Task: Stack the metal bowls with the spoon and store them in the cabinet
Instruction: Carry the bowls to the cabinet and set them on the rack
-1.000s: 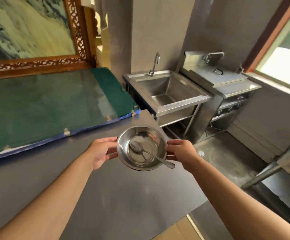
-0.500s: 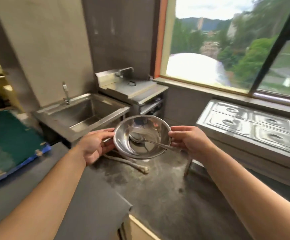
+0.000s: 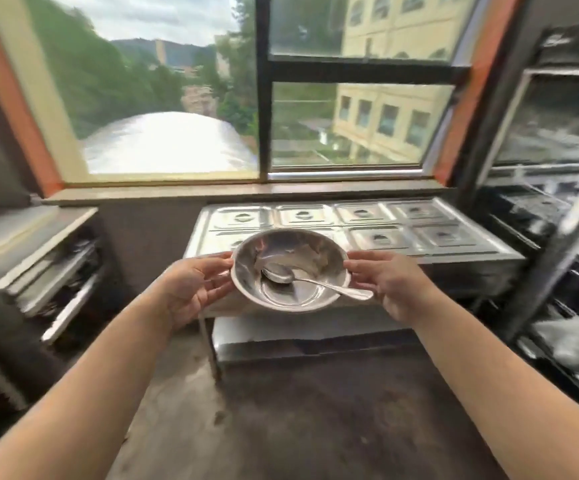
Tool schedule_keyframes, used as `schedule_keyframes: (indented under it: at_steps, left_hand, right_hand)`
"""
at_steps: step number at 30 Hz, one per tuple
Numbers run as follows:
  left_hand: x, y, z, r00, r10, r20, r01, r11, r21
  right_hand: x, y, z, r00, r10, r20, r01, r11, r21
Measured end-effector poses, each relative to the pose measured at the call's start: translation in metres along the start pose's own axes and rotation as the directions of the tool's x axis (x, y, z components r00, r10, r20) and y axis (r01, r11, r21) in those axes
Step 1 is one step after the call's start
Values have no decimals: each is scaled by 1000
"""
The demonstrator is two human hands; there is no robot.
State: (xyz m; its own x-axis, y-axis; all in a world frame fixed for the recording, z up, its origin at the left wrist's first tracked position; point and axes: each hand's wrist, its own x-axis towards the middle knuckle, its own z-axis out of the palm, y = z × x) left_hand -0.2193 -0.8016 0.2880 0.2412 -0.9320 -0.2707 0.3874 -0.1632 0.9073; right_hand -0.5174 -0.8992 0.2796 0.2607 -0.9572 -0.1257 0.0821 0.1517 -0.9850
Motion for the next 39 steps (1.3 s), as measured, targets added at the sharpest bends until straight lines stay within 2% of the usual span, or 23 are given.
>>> schedule_keyframes:
  at_steps: [5, 8, 13, 16, 25, 29, 34, 39]
  left_hand:
    - [120, -16, 117, 968, -102, 228, 98, 995, 31]
    - [194, -28, 188, 913, -153, 378, 128, 988, 92]
    - [296, -37, 310, 773, -274, 572, 197, 961, 194]
    - [340, -39, 384, 659, -363, 658, 246, 932, 268]
    - [402, -85, 599, 402, -444, 801, 181, 896, 406]
    - [420, -126, 700, 380, -461, 802, 152, 886, 437]
    - [436, -165, 815, 343, -472, 812, 182, 881, 436]
    - [457, -193, 919, 357, -478, 803, 199, 878, 435]
  right_hand:
    - [40, -8, -109, 966, -15, -259, 25, 999, 36]
    - [68, -16, -166, 918, -40, -394, 63, 997, 45]
    - [107, -37, -243, 786, -43, -617, 104, 993, 63]
    - [119, -53, -287, 697, -40, -716, 138, 987, 79]
    - [129, -67, -426, 427, -13, -904, 221, 971, 90]
    - [137, -63, -515, 328, -28, -944, 278, 958, 68]
    - [148, -77, -627, 302, -22, -953, 292, 954, 71]
    - [161, -104, -723, 255, -11, -967, 275, 959, 62]
